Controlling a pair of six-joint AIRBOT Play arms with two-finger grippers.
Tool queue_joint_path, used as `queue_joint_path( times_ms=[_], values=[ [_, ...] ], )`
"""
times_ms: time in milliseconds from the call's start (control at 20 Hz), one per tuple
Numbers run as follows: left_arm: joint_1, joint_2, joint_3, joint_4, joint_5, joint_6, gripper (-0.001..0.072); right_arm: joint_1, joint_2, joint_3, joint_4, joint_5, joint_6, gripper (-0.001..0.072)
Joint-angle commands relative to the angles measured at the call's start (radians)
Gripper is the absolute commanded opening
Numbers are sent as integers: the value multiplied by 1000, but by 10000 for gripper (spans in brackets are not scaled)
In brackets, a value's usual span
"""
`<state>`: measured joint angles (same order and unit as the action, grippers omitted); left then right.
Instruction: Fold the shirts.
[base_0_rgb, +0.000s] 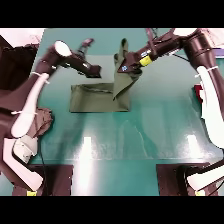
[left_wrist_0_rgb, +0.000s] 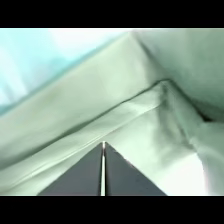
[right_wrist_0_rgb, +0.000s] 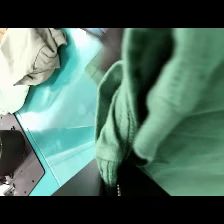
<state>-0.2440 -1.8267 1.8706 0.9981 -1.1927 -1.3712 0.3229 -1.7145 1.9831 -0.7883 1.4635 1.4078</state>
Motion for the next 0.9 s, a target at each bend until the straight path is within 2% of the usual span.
queue_joint_path(
  times_ms=[0,200,250,300,350,400,500,550,600,700,850],
  values=[
    [131,121,2,26,-110,43,23,74,-51,-1,3,-82,-56,15],
    [229,226,1,26,-191,44,23,206,-158,-1,13,-283,-161,21],
    [240,241,1,27,-193,43,23,241,-187,-1,21,-349,-205,67],
    [246,255,1,27,-192,43,24,275,-216,0,55,-429,-259,275],
    [251,261,2,26,-195,43,23,300,-236,2,108,-500,-261,461],
    [251,264,2,24,-199,43,23,319,-254,24,156,-530,-266,583],
    [251,264,1,26,-219,44,23,318,-256,79,138,-459,-265,594],
    [251,264,1,26,-227,44,23,303,-235,73,108,-406,-263,577],
    [251,264,1,27,-233,44,24,277,-198,34,76,-358,-250,555],
    [251,264,1,27,-233,45,23,209,-118,-81,5,-285,-214,554],
    [251,264,-2,27,-232,45,23,83,-1,-316,-50,-266,-176,555]
  ],
)
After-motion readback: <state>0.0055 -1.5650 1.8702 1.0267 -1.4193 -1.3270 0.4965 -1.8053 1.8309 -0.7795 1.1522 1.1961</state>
